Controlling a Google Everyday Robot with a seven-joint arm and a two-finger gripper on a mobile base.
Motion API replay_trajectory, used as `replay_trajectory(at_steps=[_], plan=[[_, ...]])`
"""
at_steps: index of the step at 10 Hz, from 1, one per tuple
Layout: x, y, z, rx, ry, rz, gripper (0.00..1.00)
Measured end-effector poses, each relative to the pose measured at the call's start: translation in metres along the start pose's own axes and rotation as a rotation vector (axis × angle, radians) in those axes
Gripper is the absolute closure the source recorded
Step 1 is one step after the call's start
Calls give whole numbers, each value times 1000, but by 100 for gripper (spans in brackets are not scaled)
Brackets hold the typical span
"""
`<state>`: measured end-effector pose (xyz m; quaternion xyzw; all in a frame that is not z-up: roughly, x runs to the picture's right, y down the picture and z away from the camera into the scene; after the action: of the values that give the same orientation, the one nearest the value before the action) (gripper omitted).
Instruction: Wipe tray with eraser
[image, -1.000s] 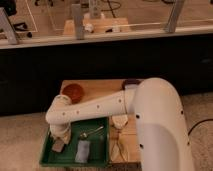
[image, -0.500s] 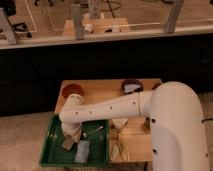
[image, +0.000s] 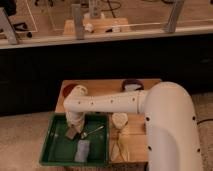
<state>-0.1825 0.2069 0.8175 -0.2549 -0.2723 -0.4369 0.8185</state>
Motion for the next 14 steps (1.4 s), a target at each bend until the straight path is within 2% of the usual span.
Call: replay_trajectory(at_steps=[3,5,7,9,11,13,14], plan=[[-11,-26,0,4,5,-33,100],[-29,-47,6,-4,-1,-82,100],[-46,-56,11,-10,-14,-124,100],[-66,-55,14,-9,-26,-158,100],[-87,-42,15,-13,-37,-171,100],[-93,-24,15,-22,-43,-169,100],[-89,-13,13,-25,-43,-156,100]])
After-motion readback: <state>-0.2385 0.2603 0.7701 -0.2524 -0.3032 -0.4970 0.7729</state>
